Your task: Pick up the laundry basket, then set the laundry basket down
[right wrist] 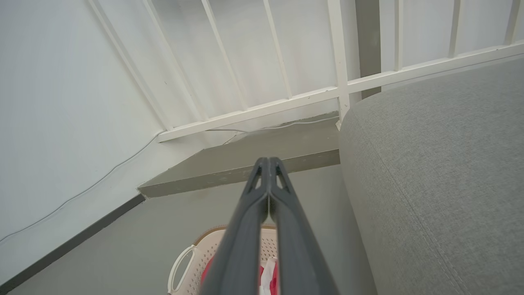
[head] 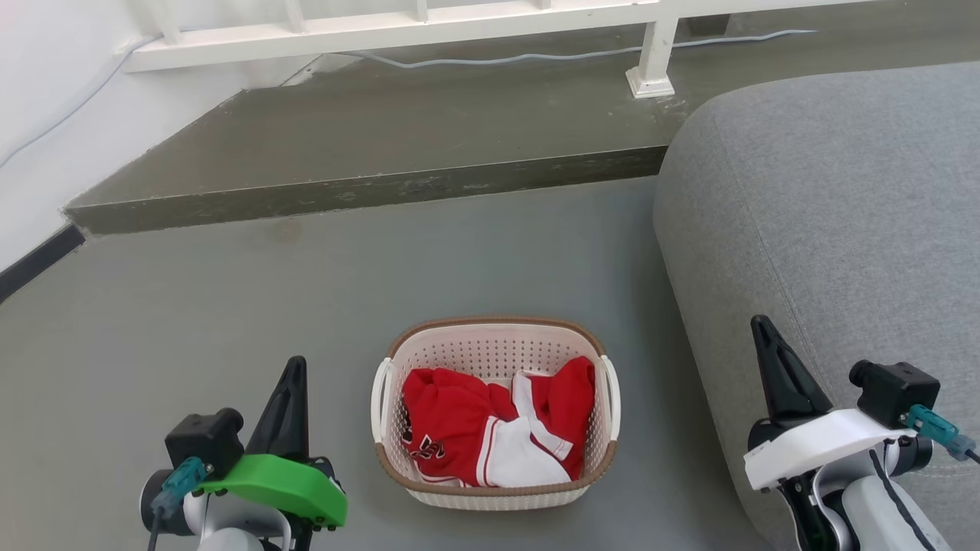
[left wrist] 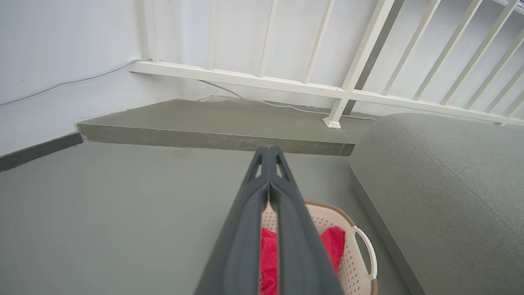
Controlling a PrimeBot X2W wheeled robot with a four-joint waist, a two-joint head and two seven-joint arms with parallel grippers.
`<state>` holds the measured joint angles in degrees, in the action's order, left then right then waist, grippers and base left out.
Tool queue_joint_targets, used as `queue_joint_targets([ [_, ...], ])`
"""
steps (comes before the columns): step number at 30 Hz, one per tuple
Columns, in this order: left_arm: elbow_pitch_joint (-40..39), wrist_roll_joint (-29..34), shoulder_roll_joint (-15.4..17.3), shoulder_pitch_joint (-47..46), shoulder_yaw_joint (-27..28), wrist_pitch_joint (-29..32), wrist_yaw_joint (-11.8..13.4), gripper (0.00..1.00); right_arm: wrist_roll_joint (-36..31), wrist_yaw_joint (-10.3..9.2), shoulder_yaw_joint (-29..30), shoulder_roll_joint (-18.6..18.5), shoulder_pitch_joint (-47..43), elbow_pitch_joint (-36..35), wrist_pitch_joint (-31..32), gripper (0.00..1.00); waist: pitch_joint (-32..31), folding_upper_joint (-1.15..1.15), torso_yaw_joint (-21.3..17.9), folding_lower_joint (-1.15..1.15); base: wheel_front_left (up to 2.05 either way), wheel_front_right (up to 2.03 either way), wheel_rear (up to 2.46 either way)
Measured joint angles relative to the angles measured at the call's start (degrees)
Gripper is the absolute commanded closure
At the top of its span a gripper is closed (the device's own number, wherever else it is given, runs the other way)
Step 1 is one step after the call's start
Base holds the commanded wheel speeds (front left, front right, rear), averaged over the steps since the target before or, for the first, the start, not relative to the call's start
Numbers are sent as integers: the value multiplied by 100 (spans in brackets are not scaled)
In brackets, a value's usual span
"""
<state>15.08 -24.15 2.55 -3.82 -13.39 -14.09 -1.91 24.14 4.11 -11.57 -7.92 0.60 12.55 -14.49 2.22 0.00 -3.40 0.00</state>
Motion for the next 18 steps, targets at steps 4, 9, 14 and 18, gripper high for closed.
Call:
queue_joint_targets([
  [4, 1, -165, -1, 3, 19, 51, -1, 100, 142, 1, 35, 15, 1, -1, 43, 100, -7, 0, 12, 0, 0, 0, 0],
  [9, 2, -480, -2, 3, 96, 140, -11, 100, 469, 3, 101, 41, 1, -1, 119, 100, -20, 0, 32, 0, 0, 0, 0],
  [14, 5, -818, -2, 3, 166, 204, -21, 100, 801, 7, 170, 56, 2, 0, 194, 100, -28, 0, 44, 0, 0, 0, 0],
  [18, 5, -1098, -3, 3, 215, 297, -55, 100, 1093, 9, 223, 70, 3, 1, 254, 100, -35, 0, 57, 0, 0, 0, 0],
])
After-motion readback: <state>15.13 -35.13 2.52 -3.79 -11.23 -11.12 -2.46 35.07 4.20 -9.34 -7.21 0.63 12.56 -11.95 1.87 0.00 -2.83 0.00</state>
